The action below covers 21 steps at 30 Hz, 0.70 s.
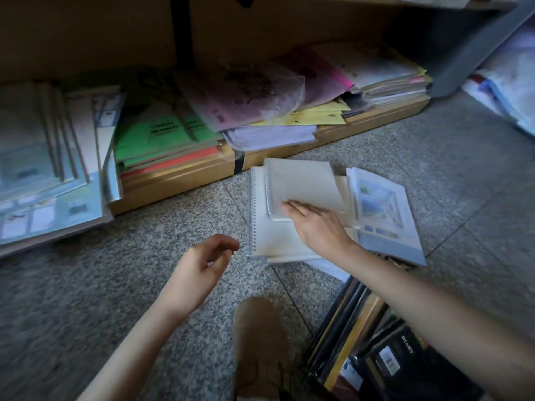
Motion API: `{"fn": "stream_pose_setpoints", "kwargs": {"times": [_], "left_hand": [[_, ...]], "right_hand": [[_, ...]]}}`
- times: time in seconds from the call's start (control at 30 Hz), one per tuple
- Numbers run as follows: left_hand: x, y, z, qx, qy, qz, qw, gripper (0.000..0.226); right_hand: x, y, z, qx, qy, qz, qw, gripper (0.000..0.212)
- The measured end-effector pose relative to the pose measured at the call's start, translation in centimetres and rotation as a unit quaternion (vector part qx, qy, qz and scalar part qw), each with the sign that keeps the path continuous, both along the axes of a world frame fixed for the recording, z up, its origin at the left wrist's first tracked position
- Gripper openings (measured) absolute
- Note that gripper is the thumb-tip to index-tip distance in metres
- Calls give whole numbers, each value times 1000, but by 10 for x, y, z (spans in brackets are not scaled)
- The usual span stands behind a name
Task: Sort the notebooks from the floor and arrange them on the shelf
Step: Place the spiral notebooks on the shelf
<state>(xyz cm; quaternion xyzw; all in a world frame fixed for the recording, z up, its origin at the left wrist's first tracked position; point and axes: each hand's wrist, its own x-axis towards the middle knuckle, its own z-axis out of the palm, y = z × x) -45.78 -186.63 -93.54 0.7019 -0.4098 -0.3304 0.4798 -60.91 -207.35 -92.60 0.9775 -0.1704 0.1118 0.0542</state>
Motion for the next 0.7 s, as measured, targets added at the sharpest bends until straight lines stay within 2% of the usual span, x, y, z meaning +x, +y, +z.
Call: {"fn": "stream_pose_setpoints", "kwargs": {"times": [0.07, 0.17, 0.2, 0.23, 0.27, 0.33, 0.4, 0.47, 0.53, 0.6, 0.7], "left_hand": [[0, -2, 4, -3, 71, 9, 997, 19], [-3, -2, 12, 0, 254, 23, 967, 80], [-5, -2, 17, -9, 316, 22, 948, 91], [-7, -2, 21, -23, 368, 20, 929, 91], [-9, -1, 25, -46, 413, 24, 909, 82], [-12, 0, 30, -95, 468, 76, 876, 54], [-14, 9, 29, -129, 492, 151, 848, 48], [-12, 18, 25, -138, 497, 188, 836, 43], [-9, 30, 20, -130, 475, 210, 844, 33], [-6, 39, 18, -116, 433, 230, 864, 34], [-1, 48, 14, -82, 373, 253, 889, 44]], "right_hand": [[-6, 8, 14, 16, -86, 46, 995, 50], [-10, 37, 28, 38, -155, 105, 982, 36], [-9, 49, 28, 45, -163, 130, 977, 33], [-8, 61, 27, 52, -164, 158, 972, 35], [-6, 72, 24, 60, -164, 185, 967, 37], [2, 89, 18, 73, -174, 222, 957, 34], [10, 99, 14, 91, -178, 249, 948, 31], [15, 104, 11, 82, -153, 282, 944, 31], [18, 107, 11, 70, -113, 320, 938, 31], [19, 107, 11, 77, -84, 353, 929, 35], [18, 93, 5, 124, -102, 307, 938, 43]]}}
